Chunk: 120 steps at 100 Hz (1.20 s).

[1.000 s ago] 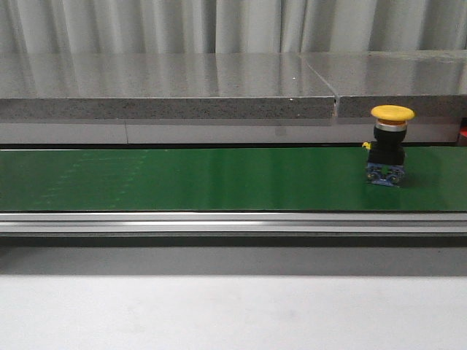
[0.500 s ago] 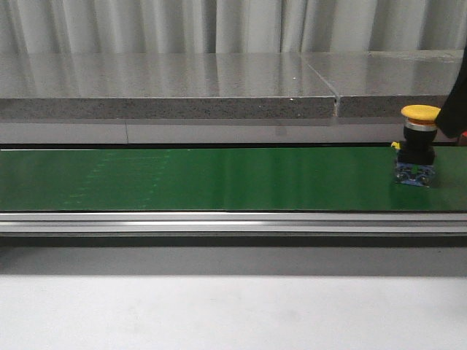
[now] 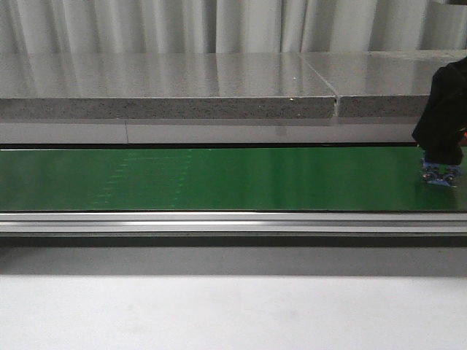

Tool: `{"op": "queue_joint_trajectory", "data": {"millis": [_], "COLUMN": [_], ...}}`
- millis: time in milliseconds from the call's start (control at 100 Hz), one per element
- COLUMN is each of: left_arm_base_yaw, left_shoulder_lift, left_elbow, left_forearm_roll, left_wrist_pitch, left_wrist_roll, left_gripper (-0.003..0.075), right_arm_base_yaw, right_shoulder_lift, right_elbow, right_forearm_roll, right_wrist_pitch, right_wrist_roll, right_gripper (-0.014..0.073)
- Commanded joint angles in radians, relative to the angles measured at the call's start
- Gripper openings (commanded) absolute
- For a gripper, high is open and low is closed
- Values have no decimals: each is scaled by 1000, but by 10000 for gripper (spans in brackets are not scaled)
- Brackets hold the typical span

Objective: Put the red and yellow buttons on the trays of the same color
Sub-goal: 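Close the right gripper on the yellow button and lift it, then lower the yellow button into the yellow tray and open the right gripper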

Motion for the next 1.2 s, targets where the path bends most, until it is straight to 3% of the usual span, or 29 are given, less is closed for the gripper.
{"op": "queue_joint_trajectory", "data": {"millis": [0, 180, 280, 590, 730, 970, 1190], "left_arm_base_yaw": [-7, -7, -7, -7, -7, -7, -7], "left_shoulder_lift": [3, 3, 3, 3, 3, 3, 3], "left_elbow": [-28, -28, -28, -28, -28, -28, -28], "left_forearm_roll": [-16, -16, -16, -16, -16, -16, -16], "left_wrist_pitch": [-74, -74, -74, -74, -74, -74, -74], "left_wrist_roll": [0, 0, 0, 0, 0, 0, 0], "left_gripper": [-19, -19, -19, -19, -19, -19, -19], "right_arm_base_yaw": [2, 2, 2, -98, -228, -559, -749], "right_shoulder_lift": [-28, -28, -31, -151, -256, -349, -319], "right_elbow": [-24, -24, -24, -24, -24, -24, -24], "right_forearm_roll": [20, 20, 20, 20, 19, 18, 19], "right_wrist_pitch": [-57, -31, -20, 60, 89, 136, 28], "right_wrist_roll": [-10, -9, -9, 70, 112, 169, 272], "right_gripper": [453, 215, 148, 141, 141, 141, 141]}}
